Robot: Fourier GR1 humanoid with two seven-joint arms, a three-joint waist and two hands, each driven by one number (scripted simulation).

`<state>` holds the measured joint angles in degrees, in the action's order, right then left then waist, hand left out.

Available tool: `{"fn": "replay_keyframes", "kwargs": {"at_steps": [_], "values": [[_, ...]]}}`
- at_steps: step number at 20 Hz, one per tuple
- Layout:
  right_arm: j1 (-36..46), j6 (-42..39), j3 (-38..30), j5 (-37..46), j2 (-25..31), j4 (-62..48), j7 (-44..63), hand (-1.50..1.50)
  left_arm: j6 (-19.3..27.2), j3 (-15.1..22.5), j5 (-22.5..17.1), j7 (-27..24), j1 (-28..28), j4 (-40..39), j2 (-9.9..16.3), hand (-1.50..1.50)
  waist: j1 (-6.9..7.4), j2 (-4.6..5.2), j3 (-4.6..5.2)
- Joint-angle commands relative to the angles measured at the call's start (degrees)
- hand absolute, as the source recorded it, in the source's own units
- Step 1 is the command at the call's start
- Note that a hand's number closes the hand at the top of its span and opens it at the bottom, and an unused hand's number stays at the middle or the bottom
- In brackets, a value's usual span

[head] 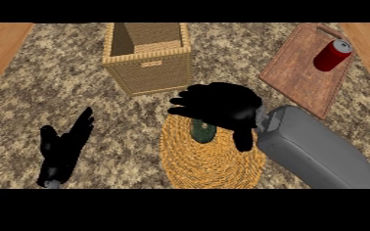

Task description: Pick the squash from the placemat and place it in the basket

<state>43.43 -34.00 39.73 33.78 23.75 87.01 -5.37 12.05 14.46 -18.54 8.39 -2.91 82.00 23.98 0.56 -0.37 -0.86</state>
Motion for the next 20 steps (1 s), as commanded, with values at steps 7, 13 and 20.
{"fn": "replay_keyframes", "kwargs": {"at_steps": [7,13,20], "values": [[0.2,4.5,-0.3,6.1,-6.2,-9.0,-4.1,-1.50,0.9,1.2,2.0,4.3,-2.3,-2.4,-1.9,0.00,0.28,0.58,0.86],[-1.7,4.2,0.3,8.6,-7.4,-7.9,-4.4,-1.50,-2.9,-1.8,0.8,1.7,-3.3,-4.8,-0.6,0.00,-0.16,0.47,0.88],[-2.9,5.6,4.3,15.4,-7.8,-13.0,-4.3,-1.50,-0.1,-0.2,3.0,3.5,-3.2,-3.3,-3.4,0.00,-0.18,0.49,0.86]]}}
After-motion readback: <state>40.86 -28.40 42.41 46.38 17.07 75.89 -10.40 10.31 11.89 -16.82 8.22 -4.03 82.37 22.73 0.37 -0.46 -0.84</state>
